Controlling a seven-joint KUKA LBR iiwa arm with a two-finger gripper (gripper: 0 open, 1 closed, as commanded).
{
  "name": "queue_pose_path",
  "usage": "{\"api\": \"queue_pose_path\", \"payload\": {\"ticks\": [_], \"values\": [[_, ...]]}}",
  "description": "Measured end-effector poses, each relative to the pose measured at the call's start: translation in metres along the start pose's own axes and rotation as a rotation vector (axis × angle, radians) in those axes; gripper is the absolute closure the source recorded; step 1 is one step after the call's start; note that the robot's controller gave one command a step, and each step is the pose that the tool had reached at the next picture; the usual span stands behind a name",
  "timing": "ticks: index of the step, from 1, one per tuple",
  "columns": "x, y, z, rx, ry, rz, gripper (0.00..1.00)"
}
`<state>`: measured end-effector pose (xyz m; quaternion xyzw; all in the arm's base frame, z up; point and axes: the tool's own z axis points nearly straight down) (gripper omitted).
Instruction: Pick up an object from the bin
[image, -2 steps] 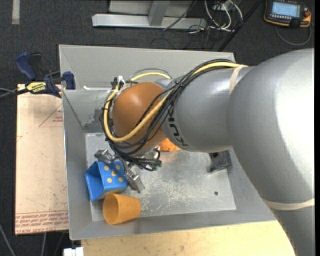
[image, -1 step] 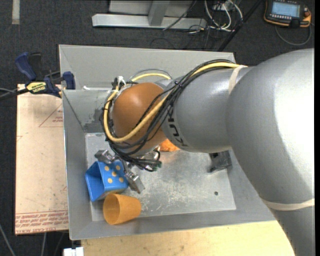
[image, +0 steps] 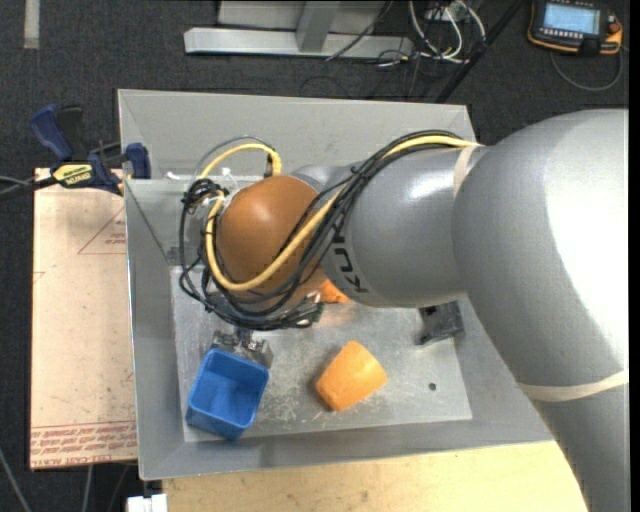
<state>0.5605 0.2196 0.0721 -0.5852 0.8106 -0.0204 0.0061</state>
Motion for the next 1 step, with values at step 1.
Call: {"api": "queue_pose_path", "payload": {"ticks": [1], "values": [[-0.0001, 0.0001, 0.0, 0.0, 0.0, 0.0, 1.0]]}}
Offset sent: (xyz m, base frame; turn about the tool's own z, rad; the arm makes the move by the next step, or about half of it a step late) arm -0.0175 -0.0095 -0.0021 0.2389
